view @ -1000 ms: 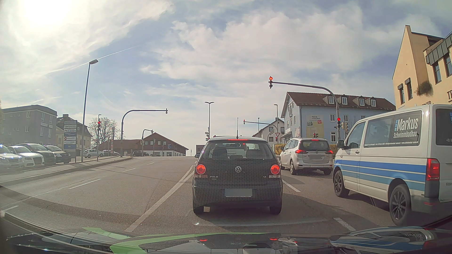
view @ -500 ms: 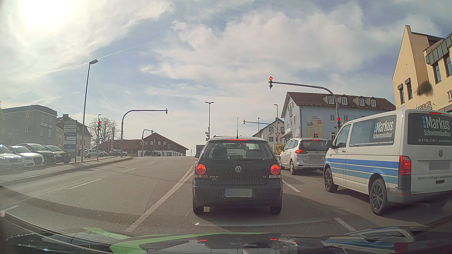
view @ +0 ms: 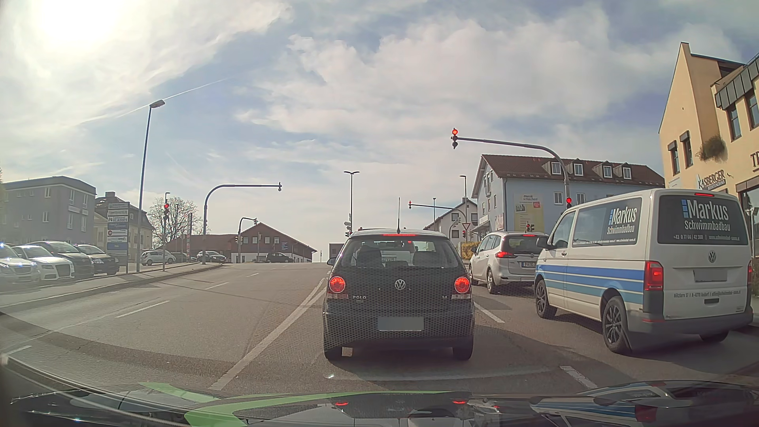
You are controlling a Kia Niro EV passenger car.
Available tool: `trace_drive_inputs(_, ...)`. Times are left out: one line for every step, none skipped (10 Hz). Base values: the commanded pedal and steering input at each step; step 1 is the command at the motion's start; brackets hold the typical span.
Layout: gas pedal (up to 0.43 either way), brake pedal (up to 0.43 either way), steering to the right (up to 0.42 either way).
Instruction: Follow the waypoints while adhering to traffic rules and regulations
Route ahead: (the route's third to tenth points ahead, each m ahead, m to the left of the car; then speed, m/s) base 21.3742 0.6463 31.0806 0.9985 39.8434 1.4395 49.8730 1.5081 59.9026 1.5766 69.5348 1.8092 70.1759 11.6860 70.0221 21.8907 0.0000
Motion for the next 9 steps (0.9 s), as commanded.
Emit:
trace_drive_inputs(0.000,0.341,-0.032)
trace_drive_inputs(0.000,0.341,-0.032)
trace_drive_inputs(0.000,0.341,-0.032)
trace_drive_inputs(0.000,0.341,-0.032)
trace_drive_inputs(0.000,0.341,-0.032)
trace_drive_inputs(0.000,0.341,-0.032)
trace_drive_inputs(0.000,0.341,-0.032)
trace_drive_inputs(0.000,0.341,-0.032)
trace_drive_inputs(0.000,0.341,-0.032)
